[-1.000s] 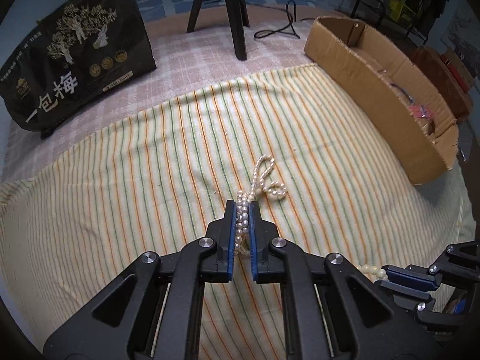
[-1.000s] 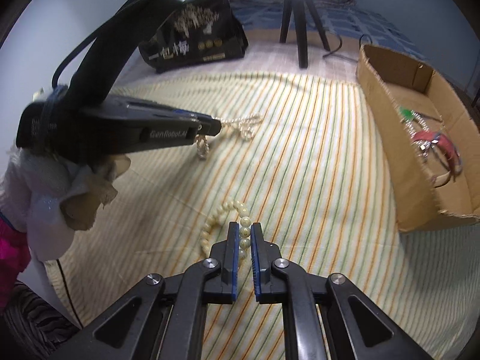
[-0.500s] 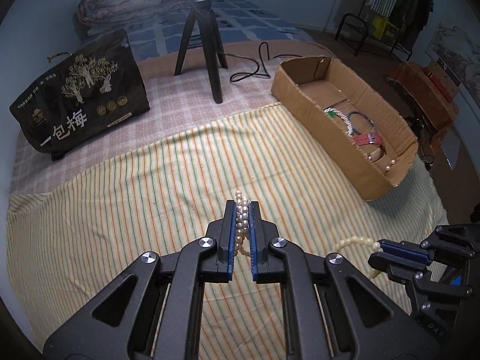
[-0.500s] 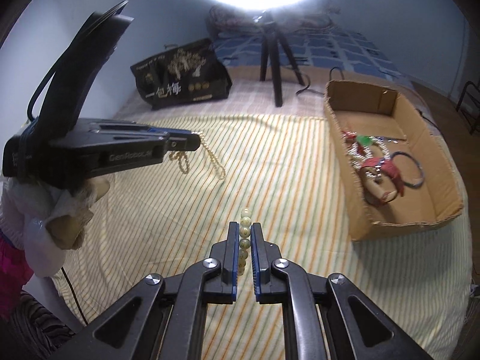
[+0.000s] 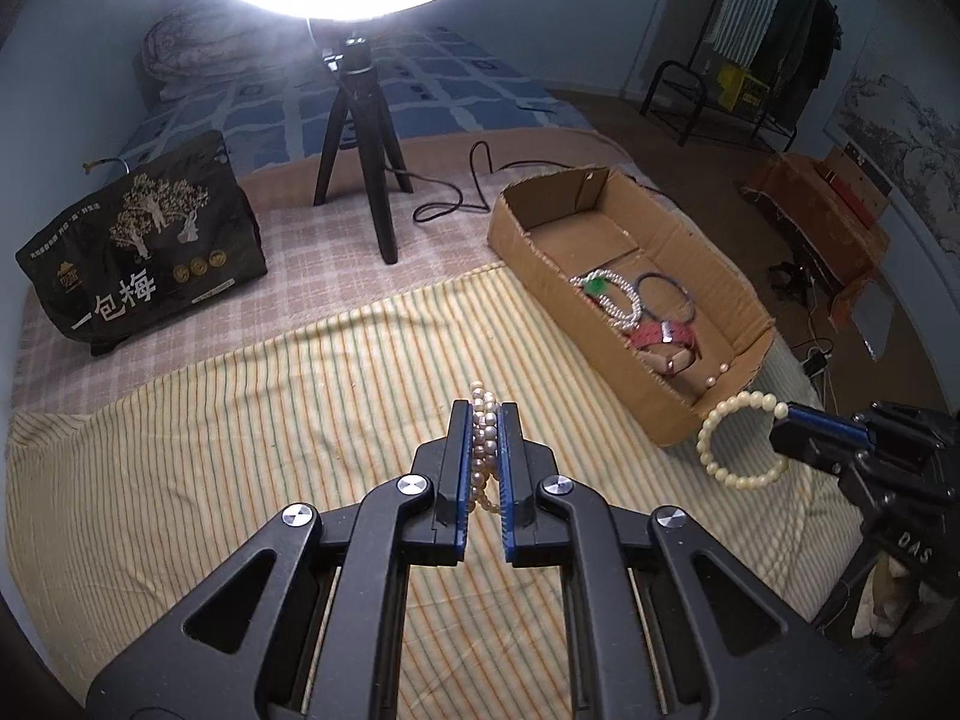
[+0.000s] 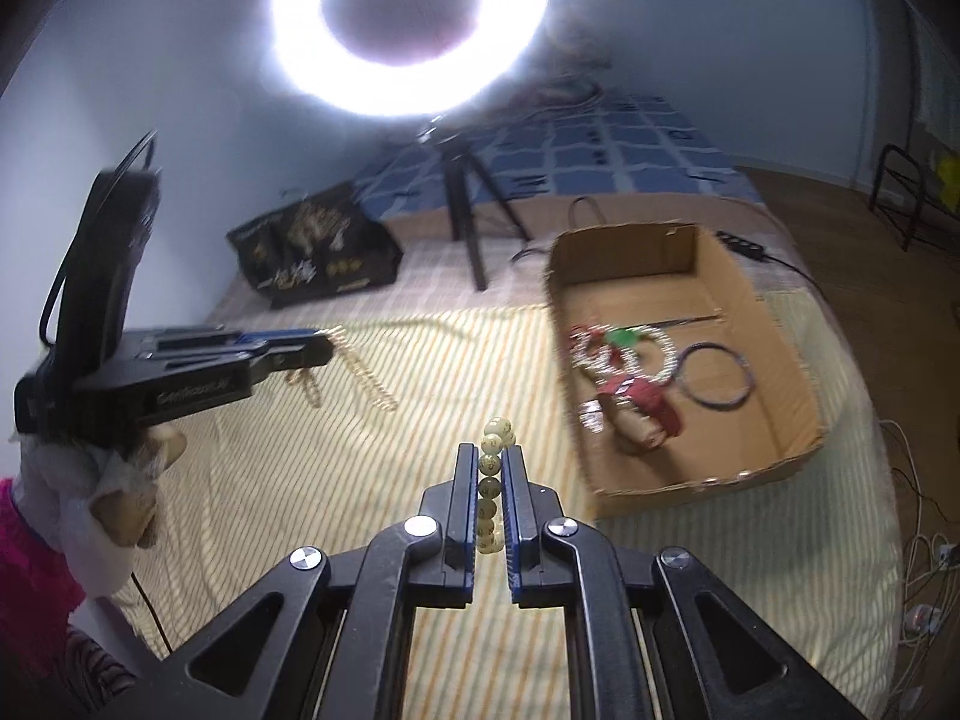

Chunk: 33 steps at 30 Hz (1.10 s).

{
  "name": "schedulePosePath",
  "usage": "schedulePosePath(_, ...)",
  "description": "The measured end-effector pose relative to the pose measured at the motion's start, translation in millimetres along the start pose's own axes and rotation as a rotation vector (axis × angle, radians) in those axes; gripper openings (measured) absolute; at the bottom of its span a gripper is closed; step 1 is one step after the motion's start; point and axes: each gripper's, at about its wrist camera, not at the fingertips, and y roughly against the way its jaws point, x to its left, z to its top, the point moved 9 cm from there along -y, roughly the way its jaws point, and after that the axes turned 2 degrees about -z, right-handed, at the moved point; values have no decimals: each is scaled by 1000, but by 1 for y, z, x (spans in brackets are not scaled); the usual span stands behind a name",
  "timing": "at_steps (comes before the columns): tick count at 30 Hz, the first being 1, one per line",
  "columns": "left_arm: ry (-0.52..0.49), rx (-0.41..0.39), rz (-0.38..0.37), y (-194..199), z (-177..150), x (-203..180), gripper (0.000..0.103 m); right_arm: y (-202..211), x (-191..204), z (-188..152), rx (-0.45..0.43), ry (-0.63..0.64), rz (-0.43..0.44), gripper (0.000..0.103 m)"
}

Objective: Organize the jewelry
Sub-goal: 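Lift the necklace with the left tool while the right tool carries the bracelet over the box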

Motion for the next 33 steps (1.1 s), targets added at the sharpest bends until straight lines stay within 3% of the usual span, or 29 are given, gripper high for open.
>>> schedulePosePath(11,-12,-40,-28,-1,29,-27,6,22,-62,19,-67,-115,-42,5)
schedulePosePath(20,-62,-77,-37,-7,76,-63,6,27,-94,28,-94,-165,-67,5)
schedulePosePath(33,-107,-71,-19,-56,120,-99,6,11,-123,30,-73,-150,-144,5)
